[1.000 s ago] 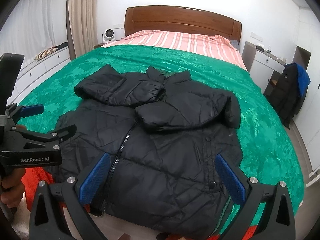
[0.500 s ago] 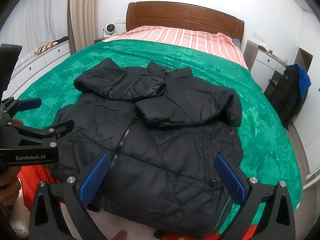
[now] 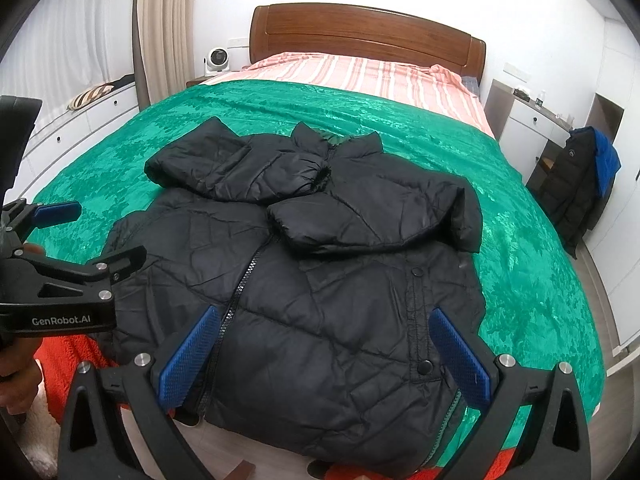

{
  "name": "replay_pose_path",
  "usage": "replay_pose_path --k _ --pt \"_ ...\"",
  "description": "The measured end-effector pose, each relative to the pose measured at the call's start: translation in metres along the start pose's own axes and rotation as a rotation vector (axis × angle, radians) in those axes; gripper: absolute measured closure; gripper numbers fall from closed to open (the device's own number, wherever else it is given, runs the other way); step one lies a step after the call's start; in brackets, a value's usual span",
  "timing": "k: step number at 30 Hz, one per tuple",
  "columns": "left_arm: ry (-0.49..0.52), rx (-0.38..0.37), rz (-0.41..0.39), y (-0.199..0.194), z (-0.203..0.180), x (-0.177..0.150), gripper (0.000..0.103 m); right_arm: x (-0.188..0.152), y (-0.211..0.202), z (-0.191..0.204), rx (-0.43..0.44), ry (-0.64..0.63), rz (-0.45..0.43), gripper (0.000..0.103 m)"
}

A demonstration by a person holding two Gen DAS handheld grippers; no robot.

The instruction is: Fold large clothes

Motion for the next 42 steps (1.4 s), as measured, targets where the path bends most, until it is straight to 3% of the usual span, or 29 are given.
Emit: replay_pose_path --k 42 --pt "-0.031 -0.01 0.033 0.007 0.01 -0.005 0.0 0.003 0.005 0.0 0.009 -0.009 -0.004 0.0"
Point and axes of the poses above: each gripper's, at about its wrist camera, not at the fingertips, and y roughly the way its jaws point, z to its left, x to its top, the point moved 4 cm from there along y, roughly the way its jaws point, and after that the axes turned 6 degrees about -x, right-handed, at the moved point
